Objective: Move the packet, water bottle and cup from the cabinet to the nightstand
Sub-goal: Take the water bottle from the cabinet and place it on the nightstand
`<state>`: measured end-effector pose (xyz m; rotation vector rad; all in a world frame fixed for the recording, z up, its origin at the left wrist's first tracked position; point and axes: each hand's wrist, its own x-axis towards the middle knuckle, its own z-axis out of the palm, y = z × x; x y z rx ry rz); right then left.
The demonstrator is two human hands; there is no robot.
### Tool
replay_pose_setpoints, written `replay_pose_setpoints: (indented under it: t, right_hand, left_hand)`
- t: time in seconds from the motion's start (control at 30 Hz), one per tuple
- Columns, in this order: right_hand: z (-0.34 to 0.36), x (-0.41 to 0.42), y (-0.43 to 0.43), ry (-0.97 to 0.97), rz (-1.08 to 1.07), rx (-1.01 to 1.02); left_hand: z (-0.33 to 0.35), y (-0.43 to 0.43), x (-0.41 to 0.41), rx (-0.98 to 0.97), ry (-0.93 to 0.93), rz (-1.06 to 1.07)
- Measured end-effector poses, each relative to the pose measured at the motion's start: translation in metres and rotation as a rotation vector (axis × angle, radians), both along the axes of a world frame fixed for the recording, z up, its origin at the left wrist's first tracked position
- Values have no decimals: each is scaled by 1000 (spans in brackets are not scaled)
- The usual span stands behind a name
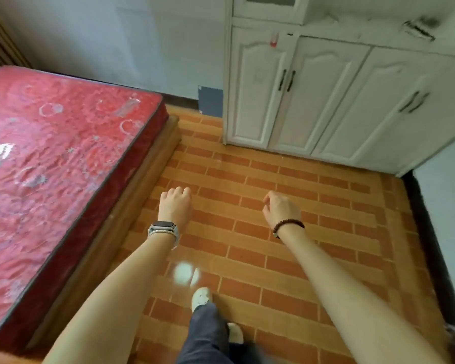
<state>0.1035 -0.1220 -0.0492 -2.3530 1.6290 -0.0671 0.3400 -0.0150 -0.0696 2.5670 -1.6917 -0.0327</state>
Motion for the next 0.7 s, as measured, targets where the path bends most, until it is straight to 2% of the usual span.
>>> replay_pose_setpoints:
  t: [0.27, 0.47, 0.7]
  right_hand:
    - [9, -139, -41, -28, -346, -15]
    - [11, -207, -88, -27, -539, -22]
    - [24, -256, -156, -19, -638, -43]
  left_hand:
    - [11, -131, -118, -73, 77, -346]
    - [16, -224, -192, -90, 82, -575]
    - [20, -335, -240, -73, 46, -675]
